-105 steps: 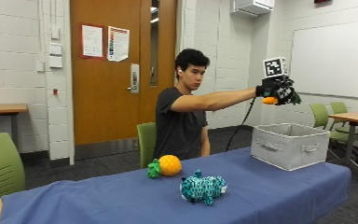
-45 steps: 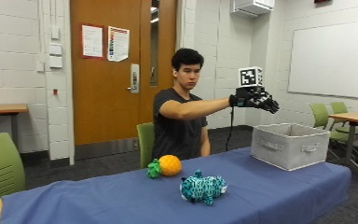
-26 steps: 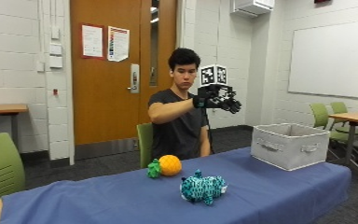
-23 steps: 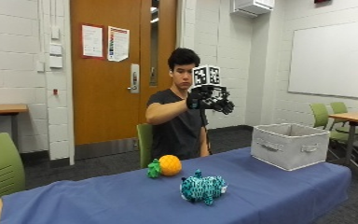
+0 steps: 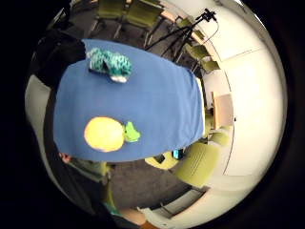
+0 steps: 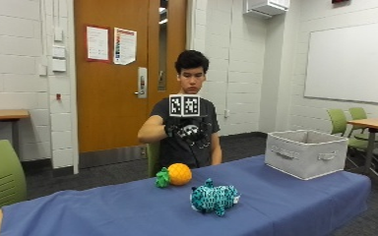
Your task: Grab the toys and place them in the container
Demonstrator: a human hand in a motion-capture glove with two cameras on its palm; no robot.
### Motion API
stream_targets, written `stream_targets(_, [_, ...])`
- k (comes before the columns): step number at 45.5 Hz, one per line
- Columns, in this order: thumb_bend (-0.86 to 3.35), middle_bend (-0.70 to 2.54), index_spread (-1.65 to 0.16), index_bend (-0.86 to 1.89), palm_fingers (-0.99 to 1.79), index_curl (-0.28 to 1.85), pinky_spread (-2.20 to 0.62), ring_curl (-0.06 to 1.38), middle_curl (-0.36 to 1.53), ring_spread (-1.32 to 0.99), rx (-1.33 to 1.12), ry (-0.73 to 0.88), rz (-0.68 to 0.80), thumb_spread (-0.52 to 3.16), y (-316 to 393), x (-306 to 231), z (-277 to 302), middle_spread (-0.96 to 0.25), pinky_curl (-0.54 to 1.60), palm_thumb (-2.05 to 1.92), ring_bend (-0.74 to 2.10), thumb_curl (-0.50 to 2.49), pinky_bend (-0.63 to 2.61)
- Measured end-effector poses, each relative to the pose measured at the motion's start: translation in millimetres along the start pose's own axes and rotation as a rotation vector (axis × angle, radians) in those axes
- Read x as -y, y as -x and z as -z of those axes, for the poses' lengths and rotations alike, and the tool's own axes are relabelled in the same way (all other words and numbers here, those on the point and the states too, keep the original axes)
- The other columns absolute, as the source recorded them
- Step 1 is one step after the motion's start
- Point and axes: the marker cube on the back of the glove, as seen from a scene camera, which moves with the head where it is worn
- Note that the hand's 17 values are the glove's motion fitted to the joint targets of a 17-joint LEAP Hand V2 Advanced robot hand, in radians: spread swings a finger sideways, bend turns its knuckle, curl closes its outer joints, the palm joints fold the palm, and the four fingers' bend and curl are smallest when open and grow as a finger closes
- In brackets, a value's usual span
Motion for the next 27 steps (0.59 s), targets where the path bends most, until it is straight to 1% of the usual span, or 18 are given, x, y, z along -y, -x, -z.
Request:
stream_targets(15, [-0.09, 0.47, -0.25, 0.22, 0.14, 0.55, -0.19, 0.22, 0.43, -0.36, 0.049, 0.121, -0.023, 0.92, -31.4, -26.3, -99.3, -0.14, 0.32, -0.12, 0.83, 0.19, 0.75])
stream_targets(23, [-0.1, 0.44, -0.26, 0.22, 0.14, 0.56, -0.17, 0.2, 0.43, -0.36, 0.085, 0.157, -0.037, 0.91, -38.3, -37.5, -126.2, -0.15, 0.32, -0.12, 0.77, 0.18, 0.74])
stream_targets(27, [-0.1, 0.39, -0.26, 0.21, 0.06, 0.56, -0.14, 0.19, 0.42, -0.33, 0.123, 0.176, -0.049, 0.9, -44.4, -43.7, -135.8, -0.14, 0.33, -0.13, 0.73, 0.18, 0.74])
